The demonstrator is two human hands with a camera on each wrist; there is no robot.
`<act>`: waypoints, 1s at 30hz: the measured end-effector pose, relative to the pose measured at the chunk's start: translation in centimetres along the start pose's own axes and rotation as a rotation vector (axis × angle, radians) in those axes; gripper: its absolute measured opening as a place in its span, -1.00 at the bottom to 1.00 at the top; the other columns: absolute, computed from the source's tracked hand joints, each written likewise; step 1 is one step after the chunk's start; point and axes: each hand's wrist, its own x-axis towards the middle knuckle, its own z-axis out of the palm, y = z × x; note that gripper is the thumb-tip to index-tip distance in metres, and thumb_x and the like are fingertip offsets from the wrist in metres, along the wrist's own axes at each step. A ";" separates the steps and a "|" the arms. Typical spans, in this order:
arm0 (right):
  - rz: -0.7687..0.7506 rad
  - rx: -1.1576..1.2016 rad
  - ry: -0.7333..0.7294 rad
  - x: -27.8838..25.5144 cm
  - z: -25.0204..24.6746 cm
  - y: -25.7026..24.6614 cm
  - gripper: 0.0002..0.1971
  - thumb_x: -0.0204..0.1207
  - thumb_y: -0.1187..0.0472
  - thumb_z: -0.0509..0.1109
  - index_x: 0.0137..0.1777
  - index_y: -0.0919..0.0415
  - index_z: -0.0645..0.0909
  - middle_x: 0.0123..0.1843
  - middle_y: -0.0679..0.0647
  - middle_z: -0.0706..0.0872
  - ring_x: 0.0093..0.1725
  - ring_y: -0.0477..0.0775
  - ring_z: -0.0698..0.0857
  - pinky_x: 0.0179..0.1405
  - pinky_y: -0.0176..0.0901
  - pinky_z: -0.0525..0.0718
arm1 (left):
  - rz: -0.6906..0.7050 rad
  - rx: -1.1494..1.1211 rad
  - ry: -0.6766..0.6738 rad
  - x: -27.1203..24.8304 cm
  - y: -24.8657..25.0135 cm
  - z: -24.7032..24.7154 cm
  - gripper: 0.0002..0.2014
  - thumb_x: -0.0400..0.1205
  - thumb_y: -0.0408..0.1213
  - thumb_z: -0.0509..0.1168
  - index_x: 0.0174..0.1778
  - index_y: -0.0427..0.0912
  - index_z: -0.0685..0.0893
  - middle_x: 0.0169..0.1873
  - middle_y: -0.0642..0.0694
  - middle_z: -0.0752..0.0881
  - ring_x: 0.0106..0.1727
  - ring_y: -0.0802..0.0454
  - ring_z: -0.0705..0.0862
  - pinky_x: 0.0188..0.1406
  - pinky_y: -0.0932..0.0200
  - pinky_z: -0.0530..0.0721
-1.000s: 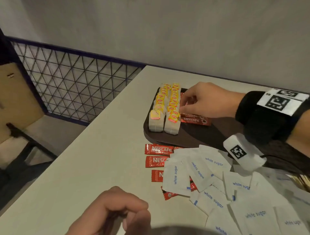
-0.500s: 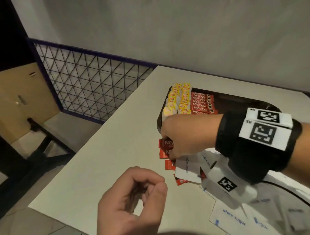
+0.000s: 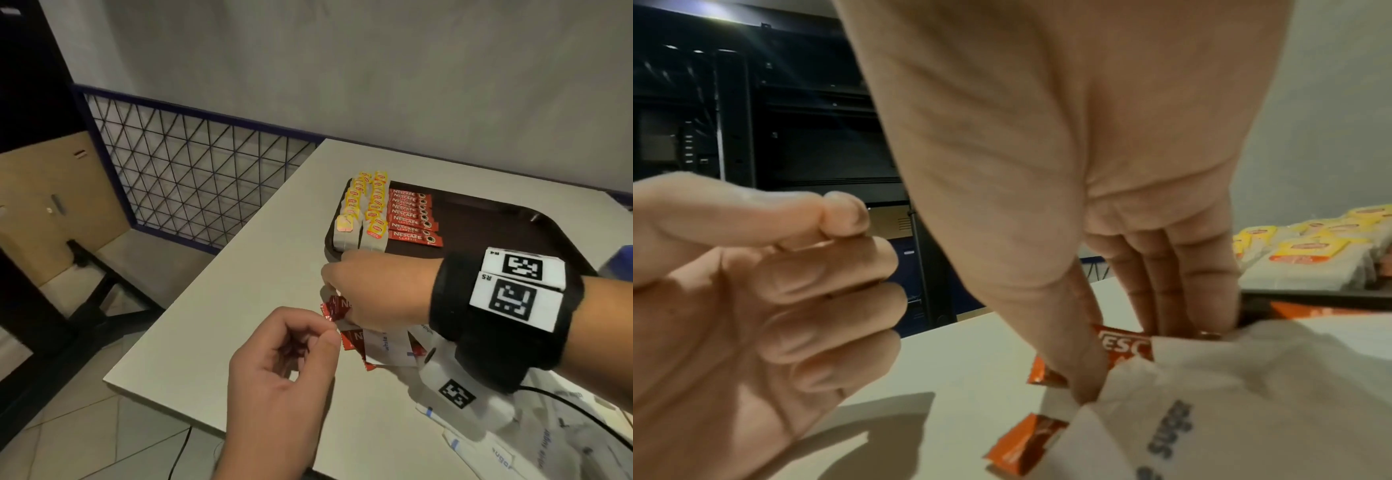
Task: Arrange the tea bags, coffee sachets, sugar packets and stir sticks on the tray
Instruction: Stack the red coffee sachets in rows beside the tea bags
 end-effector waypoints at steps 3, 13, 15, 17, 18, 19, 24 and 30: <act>-0.043 0.047 0.067 -0.2 0.0 0.1 -0.60 0.64 0.14 0.43 0.44 0.10 0.46 0.13 0.10 0.61 -0.02 0.12 0.68 -0.08 -0.04 0.79 | -0.018 0.004 -0.007 0.0 0.2 -0.1 -0.81 0.35 0.02 0.40 -0.26 0.01 0.78 -0.43 0.01 0.66 -0.37 0.05 0.58 -0.34 0.05 0.64; -0.131 -0.008 0.092 0.0 -0.2 -0.1 -0.76 0.62 0.32 0.41 0.24 0.10 0.61 0.06 0.09 0.69 -0.01 0.15 0.69 -0.07 -0.01 0.76 | -0.018 0.026 -0.023 0.0 0.4 -0.3 -0.94 0.46 -0.23 0.41 -0.28 0.02 0.77 -0.41 0.04 0.68 -0.36 0.03 0.59 -0.32 -0.12 0.64; -0.210 -0.071 0.135 -0.1 -0.6 -0.8 -0.85 0.61 0.35 0.37 0.10 0.13 0.61 -0.07 0.08 0.66 -0.11 0.15 0.66 -0.28 -0.07 0.66 | -0.018 0.015 -0.017 0.0 0.3 -0.5 -0.93 0.45 -0.24 0.41 -0.29 0.03 0.77 -0.43 0.08 0.67 -0.37 0.04 0.58 -0.32 -0.03 0.62; -0.282 -0.125 0.196 -0.5 -1.1 -1.4 -0.96 0.61 0.29 0.39 -0.01 0.15 0.59 -0.14 0.06 0.63 -0.18 0.12 0.61 -0.42 -0.12 0.48 | -0.021 -0.010 -0.008 0.1 0.2 -0.5 -0.94 0.44 -0.25 0.42 -0.31 0.02 0.77 -0.45 0.09 0.67 -0.39 0.08 0.58 -0.33 0.12 0.61; -0.310 -0.134 0.219 -0.7 -1.3 -1.7 -0.94 0.62 0.22 0.41 -0.04 0.15 0.58 -0.16 0.05 0.63 -0.20 0.12 0.59 -0.43 -0.11 0.44 | -0.022 -0.023 -0.004 0.1 0.1 -0.4 -0.94 0.43 -0.25 0.42 -0.31 0.02 0.77 -0.45 0.08 0.67 -0.39 0.09 0.58 -0.33 0.18 0.61; -0.341 -0.137 0.241 -0.9 -1.6 -1.8 -0.90 0.62 0.17 0.42 -0.07 0.15 0.56 -0.18 0.04 0.62 -0.21 0.12 0.60 -0.42 -0.10 0.45 | -0.019 -0.031 0.002 0.1 0.0 -0.4 -0.94 0.43 -0.25 0.42 -0.31 0.01 0.77 -0.45 0.06 0.67 -0.39 0.09 0.59 -0.34 0.23 0.61; -0.325 -0.015 0.388 -2.8 -3.1 -1.4 -0.93 0.60 0.28 0.44 -0.02 0.16 0.59 -0.14 0.01 0.65 -0.14 0.09 0.63 -0.22 0.03 0.66 | -0.009 -0.029 0.082 0.4 -0.6 -0.6 -0.81 0.49 -0.36 0.55 -0.22 0.06 0.75 -0.37 0.03 0.68 -0.30 -0.09 0.60 -0.23 0.13 0.64; -0.250 0.893 0.460 -6.6 -4.4 0.6 -0.78 0.47 0.26 0.65 0.06 0.16 0.73 -0.09 -0.09 0.80 -0.14 -0.22 0.78 -0.11 -0.28 0.78 | -0.073 -0.066 -0.120 0.6 0.4 0.5 -0.66 0.45 -0.03 0.45 0.14 0.17 0.64 -0.26 -0.06 0.73 -0.41 0.09 0.64 -0.42 0.26 0.64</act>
